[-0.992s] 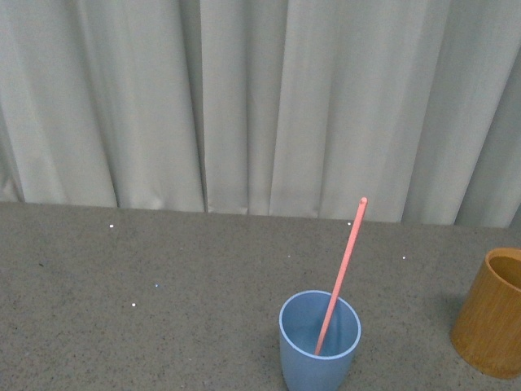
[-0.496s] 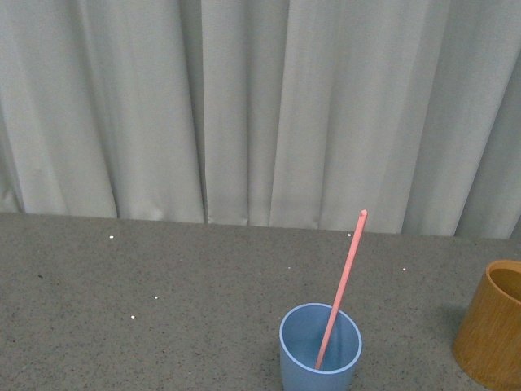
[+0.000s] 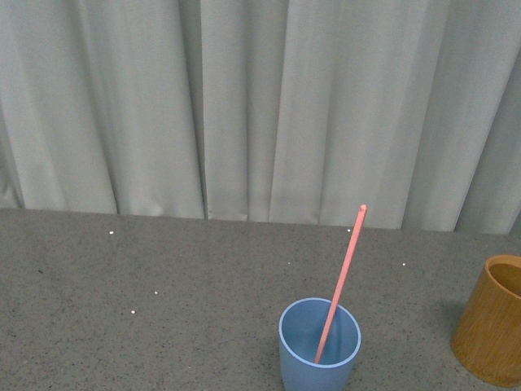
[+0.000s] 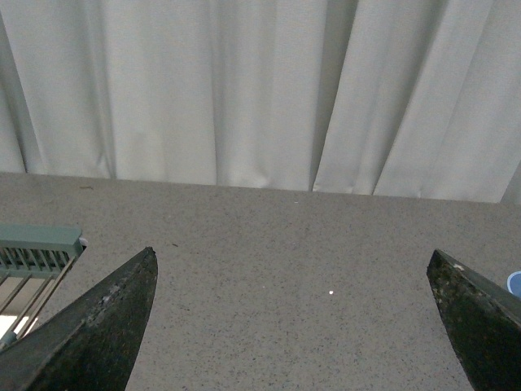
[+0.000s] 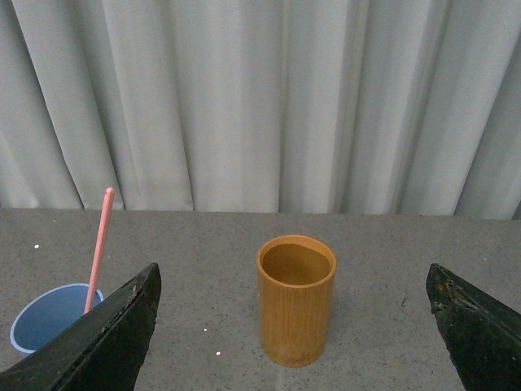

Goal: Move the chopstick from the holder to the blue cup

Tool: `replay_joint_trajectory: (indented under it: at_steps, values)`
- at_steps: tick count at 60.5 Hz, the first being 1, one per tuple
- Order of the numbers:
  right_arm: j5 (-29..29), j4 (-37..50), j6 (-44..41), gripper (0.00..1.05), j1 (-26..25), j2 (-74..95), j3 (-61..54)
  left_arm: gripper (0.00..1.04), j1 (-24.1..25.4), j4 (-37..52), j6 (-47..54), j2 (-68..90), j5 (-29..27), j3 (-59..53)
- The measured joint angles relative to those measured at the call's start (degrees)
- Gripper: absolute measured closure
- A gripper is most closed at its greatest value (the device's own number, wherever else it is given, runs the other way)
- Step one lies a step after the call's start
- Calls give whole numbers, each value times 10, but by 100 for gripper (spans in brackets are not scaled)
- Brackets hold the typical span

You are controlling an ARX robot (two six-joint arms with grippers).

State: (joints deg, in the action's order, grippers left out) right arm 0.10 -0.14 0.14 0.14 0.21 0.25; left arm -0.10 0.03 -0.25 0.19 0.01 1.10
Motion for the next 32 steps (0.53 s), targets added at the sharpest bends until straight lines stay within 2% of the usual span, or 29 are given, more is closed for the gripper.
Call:
replay_joint_trajectory:
  at_steps: [32]
  values:
    - [0, 0, 0, 10, 0, 0, 0, 7, 0, 0, 0, 0, 0, 0]
